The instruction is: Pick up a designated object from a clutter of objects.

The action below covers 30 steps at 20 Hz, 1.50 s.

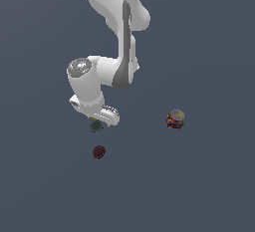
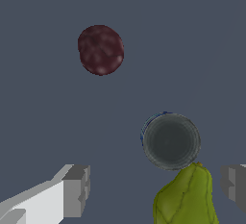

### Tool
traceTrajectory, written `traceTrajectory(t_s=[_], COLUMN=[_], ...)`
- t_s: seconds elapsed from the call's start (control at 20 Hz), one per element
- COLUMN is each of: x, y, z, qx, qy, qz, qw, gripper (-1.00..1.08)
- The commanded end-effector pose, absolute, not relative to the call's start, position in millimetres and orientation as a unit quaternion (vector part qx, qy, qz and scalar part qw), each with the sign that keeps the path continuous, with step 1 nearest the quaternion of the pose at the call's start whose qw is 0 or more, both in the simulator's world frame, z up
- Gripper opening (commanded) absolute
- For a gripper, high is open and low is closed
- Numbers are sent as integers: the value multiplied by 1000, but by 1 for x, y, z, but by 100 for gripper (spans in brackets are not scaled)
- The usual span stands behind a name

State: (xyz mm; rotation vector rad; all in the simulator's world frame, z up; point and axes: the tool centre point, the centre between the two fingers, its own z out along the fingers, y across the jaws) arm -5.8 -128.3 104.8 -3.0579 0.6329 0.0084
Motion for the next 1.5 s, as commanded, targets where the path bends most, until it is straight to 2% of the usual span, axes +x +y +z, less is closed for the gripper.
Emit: traceTrajectory(t_s=[0.0, 0.4, 0.75, 1.45], x=[-11, -22, -23, -23], y=[-140, -159, -159, -160], z=[89, 65, 60, 14], qx=[-976, -970, -970, -970], qy=[218, 243, 243, 244], qz=[1, 0, 1, 0], qw=[6, 0, 0, 0], gripper=[100, 100, 100, 100])
